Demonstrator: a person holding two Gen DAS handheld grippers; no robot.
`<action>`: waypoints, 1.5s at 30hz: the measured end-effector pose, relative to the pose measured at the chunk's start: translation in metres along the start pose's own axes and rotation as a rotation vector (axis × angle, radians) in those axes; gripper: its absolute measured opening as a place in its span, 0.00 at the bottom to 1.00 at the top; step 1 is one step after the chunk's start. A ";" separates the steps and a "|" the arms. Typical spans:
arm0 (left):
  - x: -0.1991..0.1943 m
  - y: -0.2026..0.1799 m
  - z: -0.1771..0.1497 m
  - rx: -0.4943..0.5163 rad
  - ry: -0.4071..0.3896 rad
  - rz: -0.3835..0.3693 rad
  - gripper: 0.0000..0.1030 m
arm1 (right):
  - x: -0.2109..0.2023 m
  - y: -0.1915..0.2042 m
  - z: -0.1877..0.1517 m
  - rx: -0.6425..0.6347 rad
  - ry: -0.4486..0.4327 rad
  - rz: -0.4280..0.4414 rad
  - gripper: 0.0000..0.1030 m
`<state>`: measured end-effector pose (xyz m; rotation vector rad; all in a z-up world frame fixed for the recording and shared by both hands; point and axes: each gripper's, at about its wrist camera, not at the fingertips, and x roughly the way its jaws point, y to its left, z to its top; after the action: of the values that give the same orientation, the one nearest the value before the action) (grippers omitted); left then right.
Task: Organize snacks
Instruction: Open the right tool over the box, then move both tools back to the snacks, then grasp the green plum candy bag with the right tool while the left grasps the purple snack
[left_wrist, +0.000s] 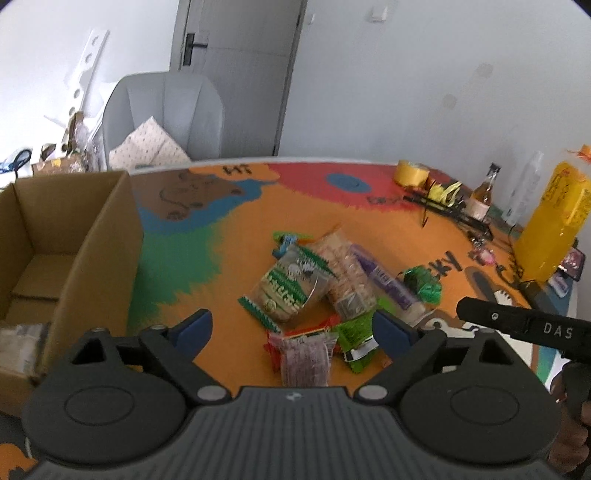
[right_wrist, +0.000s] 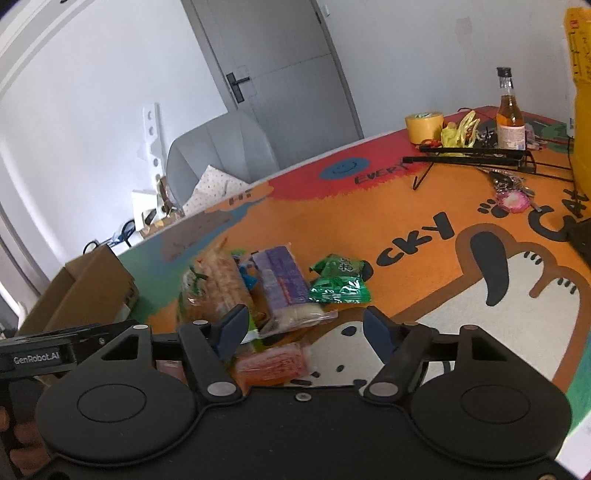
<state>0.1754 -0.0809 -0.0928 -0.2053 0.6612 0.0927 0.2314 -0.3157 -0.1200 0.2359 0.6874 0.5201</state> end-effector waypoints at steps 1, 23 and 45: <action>0.004 0.000 -0.001 -0.007 0.015 0.003 0.89 | 0.003 -0.002 0.000 0.000 0.005 0.003 0.68; 0.027 0.014 -0.007 -0.062 0.145 0.053 0.31 | 0.053 -0.024 0.022 0.011 0.020 -0.007 0.63; 0.018 0.034 0.016 -0.075 0.052 0.044 0.31 | 0.045 0.000 0.028 -0.040 0.021 -0.053 0.28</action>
<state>0.1943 -0.0437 -0.0975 -0.2659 0.7152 0.1553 0.2792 -0.2934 -0.1229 0.1739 0.7015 0.4859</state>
